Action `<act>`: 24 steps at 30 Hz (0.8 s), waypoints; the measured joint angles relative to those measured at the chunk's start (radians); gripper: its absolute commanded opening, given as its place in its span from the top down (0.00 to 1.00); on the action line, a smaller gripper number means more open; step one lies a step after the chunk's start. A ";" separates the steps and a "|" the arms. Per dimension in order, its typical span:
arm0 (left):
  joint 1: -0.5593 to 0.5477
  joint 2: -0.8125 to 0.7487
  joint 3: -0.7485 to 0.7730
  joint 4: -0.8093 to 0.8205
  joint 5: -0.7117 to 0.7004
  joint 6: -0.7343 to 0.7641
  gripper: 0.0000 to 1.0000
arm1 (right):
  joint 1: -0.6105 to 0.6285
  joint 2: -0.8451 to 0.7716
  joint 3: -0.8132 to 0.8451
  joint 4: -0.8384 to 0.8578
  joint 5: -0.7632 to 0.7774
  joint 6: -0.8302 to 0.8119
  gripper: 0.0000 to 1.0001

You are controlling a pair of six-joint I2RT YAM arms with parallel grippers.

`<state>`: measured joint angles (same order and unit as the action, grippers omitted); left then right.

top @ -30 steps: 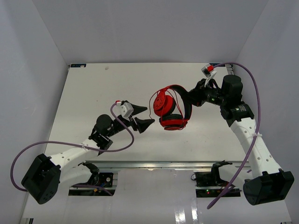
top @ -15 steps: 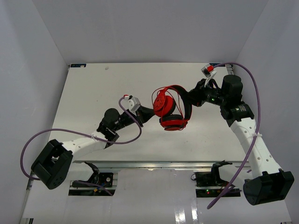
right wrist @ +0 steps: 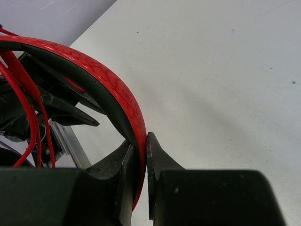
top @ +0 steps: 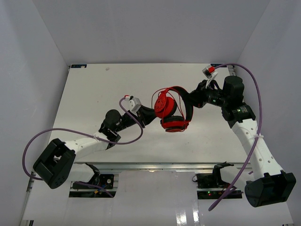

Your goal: Wrap the headphones

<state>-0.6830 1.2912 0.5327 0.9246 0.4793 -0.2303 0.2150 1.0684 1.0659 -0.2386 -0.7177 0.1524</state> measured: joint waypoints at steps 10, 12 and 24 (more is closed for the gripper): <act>-0.001 0.023 0.002 0.006 -0.008 0.004 1.00 | 0.000 0.000 -0.001 -0.001 -0.003 -0.002 0.92; -0.001 0.025 0.002 0.014 -0.008 0.008 1.00 | 0.000 0.000 -0.001 -0.001 -0.004 -0.003 0.92; -0.001 -0.048 -0.145 0.121 0.035 0.094 0.48 | 0.000 -0.003 -0.002 -0.019 -0.018 -0.046 0.92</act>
<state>-0.6838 1.2427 0.3879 1.0452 0.5140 -0.1359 0.2150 1.0652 1.0637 -0.2572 -0.7361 0.1067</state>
